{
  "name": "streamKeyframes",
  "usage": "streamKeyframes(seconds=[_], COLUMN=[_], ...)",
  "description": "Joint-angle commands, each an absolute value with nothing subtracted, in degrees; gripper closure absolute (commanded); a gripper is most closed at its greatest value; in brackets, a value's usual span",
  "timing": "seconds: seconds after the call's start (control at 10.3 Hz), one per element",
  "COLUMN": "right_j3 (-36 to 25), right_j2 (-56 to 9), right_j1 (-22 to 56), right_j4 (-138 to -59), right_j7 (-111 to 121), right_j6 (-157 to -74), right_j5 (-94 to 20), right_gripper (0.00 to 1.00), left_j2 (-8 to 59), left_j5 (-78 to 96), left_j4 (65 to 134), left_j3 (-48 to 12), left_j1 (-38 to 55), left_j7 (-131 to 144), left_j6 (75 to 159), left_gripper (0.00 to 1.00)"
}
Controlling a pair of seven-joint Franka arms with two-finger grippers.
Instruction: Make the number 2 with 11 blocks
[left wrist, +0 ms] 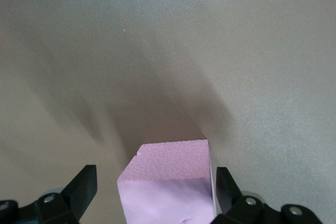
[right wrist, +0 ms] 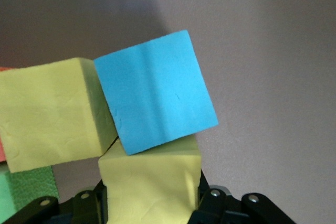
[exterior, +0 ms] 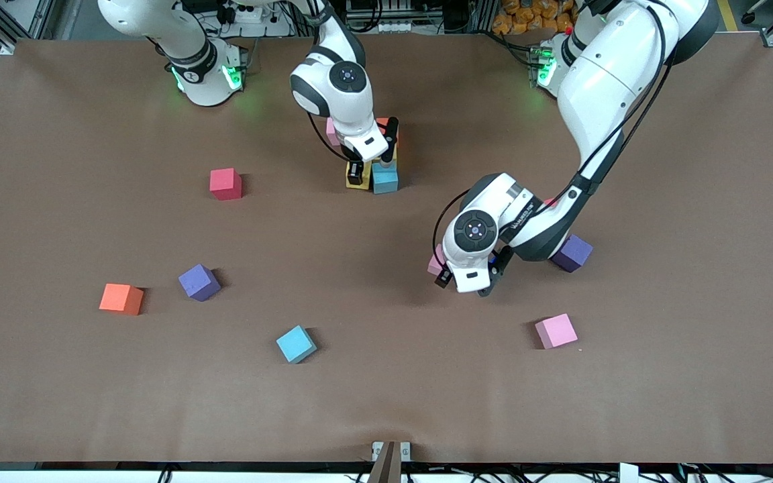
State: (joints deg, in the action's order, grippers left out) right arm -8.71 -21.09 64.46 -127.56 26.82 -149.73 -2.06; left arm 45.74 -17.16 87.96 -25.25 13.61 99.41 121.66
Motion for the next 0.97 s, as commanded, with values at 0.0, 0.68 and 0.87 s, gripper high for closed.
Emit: streamKeyframes(seconds=[0.0, 0.68, 0.87], right_j3=[-8.44, -8.26, -8.26], right_j2=[-22.06, -22.94, -23.03], right_j1=[64.68, 65.39, 65.48], right_j4=[-126.48, -126.47, -126.47], right_j7=[26.28, 25.58, 24.44], right_j6=[-150.29, -151.34, -151.35], right_j5=[-2.55, -2.72, -2.72], right_gripper=[0.59, 0.50, 0.39], left_j2=[45.53, 45.62, 45.62], left_j5=[-16.70, -16.87, -16.87], left_j4=[87.45, 87.54, 87.54], left_j3=[-24.87, -24.87, -24.87], left_j1=[14.06, 14.06, 13.98], left_j7=[100.37, 100.37, 100.37], left_j6=[121.11, 121.11, 121.11], left_gripper=[0.00, 0.00, 0.00])
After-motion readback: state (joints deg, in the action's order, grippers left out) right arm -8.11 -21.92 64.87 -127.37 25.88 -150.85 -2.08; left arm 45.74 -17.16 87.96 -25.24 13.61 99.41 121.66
